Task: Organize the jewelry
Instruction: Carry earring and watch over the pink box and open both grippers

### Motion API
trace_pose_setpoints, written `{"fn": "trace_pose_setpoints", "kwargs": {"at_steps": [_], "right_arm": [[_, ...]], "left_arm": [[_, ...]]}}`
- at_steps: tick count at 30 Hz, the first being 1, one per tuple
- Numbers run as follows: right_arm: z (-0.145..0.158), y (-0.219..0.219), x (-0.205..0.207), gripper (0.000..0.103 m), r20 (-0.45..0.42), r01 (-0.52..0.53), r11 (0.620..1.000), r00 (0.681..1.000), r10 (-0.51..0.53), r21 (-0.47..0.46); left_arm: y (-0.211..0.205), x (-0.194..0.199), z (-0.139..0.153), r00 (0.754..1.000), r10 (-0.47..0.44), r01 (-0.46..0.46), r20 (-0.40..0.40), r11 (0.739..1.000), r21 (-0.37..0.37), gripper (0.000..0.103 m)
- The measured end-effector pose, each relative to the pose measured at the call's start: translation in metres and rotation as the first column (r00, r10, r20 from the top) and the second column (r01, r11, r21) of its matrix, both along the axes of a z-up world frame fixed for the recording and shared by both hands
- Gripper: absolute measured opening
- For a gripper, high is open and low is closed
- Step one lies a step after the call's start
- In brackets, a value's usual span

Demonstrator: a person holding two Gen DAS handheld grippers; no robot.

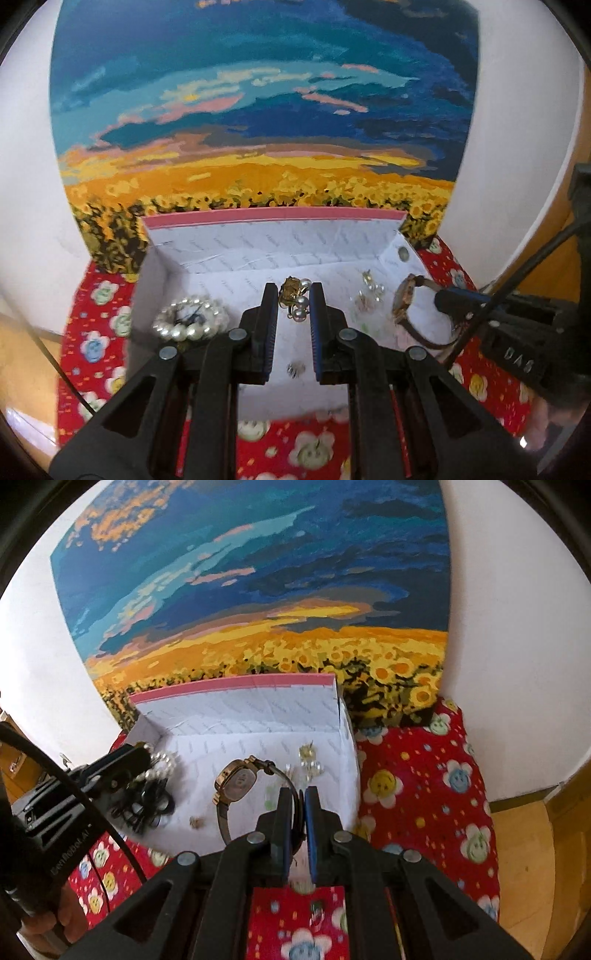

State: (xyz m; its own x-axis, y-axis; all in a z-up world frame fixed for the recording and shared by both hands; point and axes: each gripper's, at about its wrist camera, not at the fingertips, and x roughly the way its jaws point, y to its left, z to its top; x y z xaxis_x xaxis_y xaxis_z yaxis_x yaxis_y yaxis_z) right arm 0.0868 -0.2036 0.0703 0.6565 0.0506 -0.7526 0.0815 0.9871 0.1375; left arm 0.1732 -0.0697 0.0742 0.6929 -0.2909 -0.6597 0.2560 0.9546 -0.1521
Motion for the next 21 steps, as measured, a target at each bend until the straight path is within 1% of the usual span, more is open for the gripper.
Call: {"fn": "trace_pose_setpoints", "kwargs": {"at_steps": [2, 4, 7, 10, 12, 17, 21], "right_arm": [[-0.007, 0.0, 0.013, 0.009, -0.008, -0.004, 1.0, 1.0, 0.004, -0.001], [-0.013, -0.001, 0.025, 0.009, -0.012, -0.003, 1.0, 1.0, 0.003, -0.013], [-0.021, -0.004, 0.041, 0.009, -0.021, 0.001, 1.0, 1.0, -0.002, -0.026], [-0.027, -0.009, 0.054, 0.01, -0.031, -0.012, 1.0, 0.999, 0.012, 0.003], [-0.031, -0.009, 0.062, 0.01, -0.036, -0.015, 1.0, 0.999, 0.014, -0.014], [-0.036, -0.009, 0.08, 0.01, -0.044, -0.024, 0.998, 0.999, 0.022, -0.054], [-0.041, -0.008, 0.09, 0.01, -0.046, -0.028, 0.998, 0.999, 0.025, -0.063]], "left_arm": [[-0.001, 0.011, -0.008, 1.0, 0.015, -0.016, -0.02, 0.999, -0.029, 0.009], [-0.002, 0.022, -0.019, 0.999, 0.032, -0.034, -0.038, 0.999, -0.04, 0.009], [-0.002, 0.035, -0.034, 0.996, 0.045, -0.047, -0.072, 0.999, -0.016, 0.009], [0.003, 0.047, -0.048, 0.99, 0.068, -0.07, -0.123, 0.997, -0.015, 0.009], [0.007, 0.053, -0.053, 0.986, 0.076, -0.08, -0.146, 0.997, -0.022, 0.009], [0.012, 0.057, -0.059, 0.984, 0.111, -0.111, -0.139, 0.994, 0.009, 0.009], [0.016, 0.062, -0.064, 0.981, 0.115, -0.116, -0.159, 0.993, 0.003, 0.009]]}}
